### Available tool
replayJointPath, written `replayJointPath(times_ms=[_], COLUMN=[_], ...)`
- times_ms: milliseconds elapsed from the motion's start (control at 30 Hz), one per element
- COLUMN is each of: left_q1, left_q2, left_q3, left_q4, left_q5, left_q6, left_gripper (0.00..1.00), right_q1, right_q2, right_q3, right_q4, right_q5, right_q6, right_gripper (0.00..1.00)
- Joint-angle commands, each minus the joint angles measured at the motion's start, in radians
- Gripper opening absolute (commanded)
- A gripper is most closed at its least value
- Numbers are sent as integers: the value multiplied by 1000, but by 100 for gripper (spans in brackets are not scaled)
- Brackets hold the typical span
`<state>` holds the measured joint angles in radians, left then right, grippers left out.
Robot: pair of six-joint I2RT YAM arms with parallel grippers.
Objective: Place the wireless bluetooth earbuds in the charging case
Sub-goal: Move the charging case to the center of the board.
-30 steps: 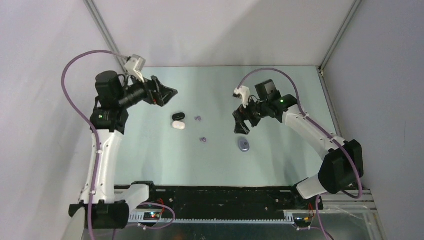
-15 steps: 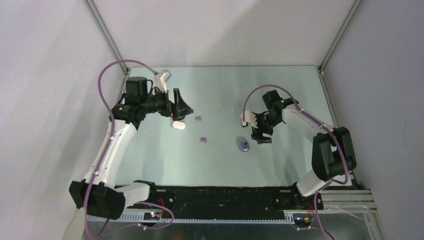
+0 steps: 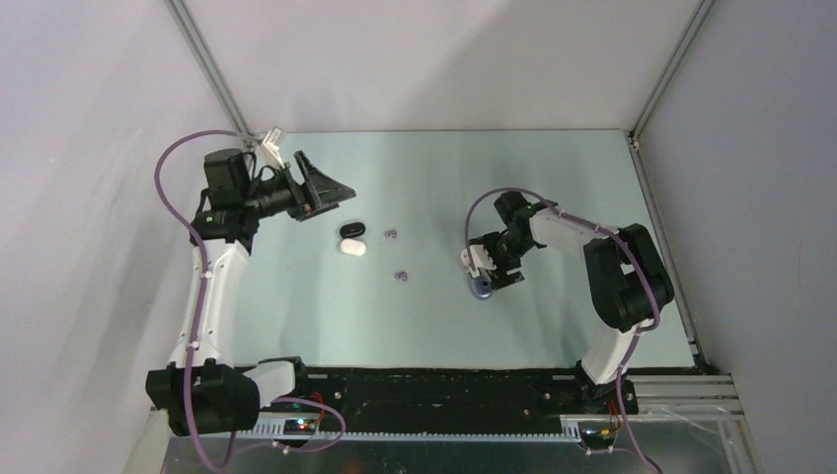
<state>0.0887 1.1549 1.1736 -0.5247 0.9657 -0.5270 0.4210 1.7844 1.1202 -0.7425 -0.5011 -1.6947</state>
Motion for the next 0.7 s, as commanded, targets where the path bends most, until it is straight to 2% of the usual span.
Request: replayJointPath(times_ms=[0,100,300,533,667], left_q1=[51,62,63,64,63], left_q2=[23,28,12,-20,-19], left_q3=[48,34,6,-44,-55], left_q4=[-6,-7,4,62,68], left_q5=[-111,-182,-218,-256,-272], left_q6=[6,45,90,88,88], left_gripper=[92,88,85,84,83], right_q1=[47,91,149,183,222], right_q2=[18,22,21,47,90], right_q3=[6,6,22,98,140], right_q4=[86,100,98,-69,-111], right_q5=[-32,-40,-71,-130,-137], right_q6=[-29,-4,36,35,61], right_gripper=[83,81,79,76,69])
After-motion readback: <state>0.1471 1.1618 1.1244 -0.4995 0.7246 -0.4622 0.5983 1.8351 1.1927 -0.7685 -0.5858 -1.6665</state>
